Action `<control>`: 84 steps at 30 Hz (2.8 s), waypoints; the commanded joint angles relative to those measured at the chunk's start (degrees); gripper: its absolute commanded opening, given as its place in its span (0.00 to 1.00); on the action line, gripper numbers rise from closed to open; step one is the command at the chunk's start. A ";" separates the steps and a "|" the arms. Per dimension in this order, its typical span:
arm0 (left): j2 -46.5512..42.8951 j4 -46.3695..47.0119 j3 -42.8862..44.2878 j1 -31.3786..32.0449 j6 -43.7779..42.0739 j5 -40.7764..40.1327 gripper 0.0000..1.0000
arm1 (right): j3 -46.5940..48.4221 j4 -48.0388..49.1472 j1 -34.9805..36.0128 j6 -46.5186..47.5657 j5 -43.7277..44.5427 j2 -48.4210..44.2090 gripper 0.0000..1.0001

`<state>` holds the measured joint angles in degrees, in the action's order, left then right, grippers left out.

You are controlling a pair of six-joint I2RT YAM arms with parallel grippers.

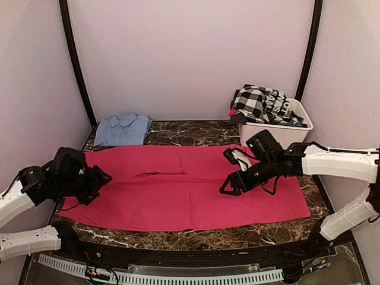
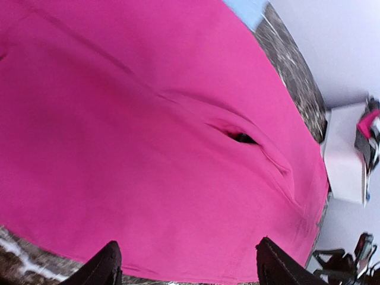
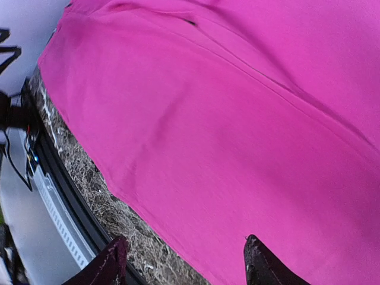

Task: Fold and stack the mixed laundry pile
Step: Smooth out the flattened T-shirt at the center of the board, then pick up the flattened trousers from the center of the board.

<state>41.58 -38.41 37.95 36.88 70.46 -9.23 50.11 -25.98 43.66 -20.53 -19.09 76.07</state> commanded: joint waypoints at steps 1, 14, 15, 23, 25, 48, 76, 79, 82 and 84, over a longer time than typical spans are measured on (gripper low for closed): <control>-10.78 -27.56 -1.78 -3.03 20.65 -6.20 0.77 | 7.32 7.77 9.02 12.47 4.07 9.19 0.61; 6.65 -22.99 5.21 -24.40 2.10 -1.50 0.90 | 23.08 5.95 23.84 25.99 5.97 28.32 0.55; 11.19 -19.54 5.95 -26.25 -0.52 0.88 0.91 | 22.99 6.19 23.84 26.18 5.68 28.21 0.55; 14.05 -19.37 9.24 -31.23 -5.46 0.41 0.95 | 23.15 6.62 24.85 29.36 2.69 30.80 0.48; 11.00 -18.46 5.61 -36.62 -4.10 3.13 0.93 | 23.78 6.14 26.32 31.07 4.08 32.11 0.46; 8.81 -22.56 -3.13 -50.26 0.92 8.27 0.91 | 24.42 0.08 30.74 40.35 21.97 40.06 0.12; 15.14 -21.60 -7.60 -51.67 10.42 -2.60 0.89 | 27.30 -1.62 30.77 37.51 17.82 38.19 0.00; 16.20 -19.59 -7.29 -51.70 9.50 -1.64 0.89 | 27.69 -2.08 30.77 37.57 18.57 37.90 0.00; 19.15 -14.37 -9.21 -51.88 8.52 1.14 0.89 | 27.85 -2.24 30.54 37.18 18.29 37.01 0.00; 21.34 -10.89 -11.46 -52.18 8.65 2.98 0.77 | 27.81 -2.16 30.35 36.96 18.26 36.36 0.00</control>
<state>59.68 -55.40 30.11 -14.61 79.85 -9.65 76.29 -27.46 74.26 17.43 -0.56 114.24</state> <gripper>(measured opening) 0.867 0.004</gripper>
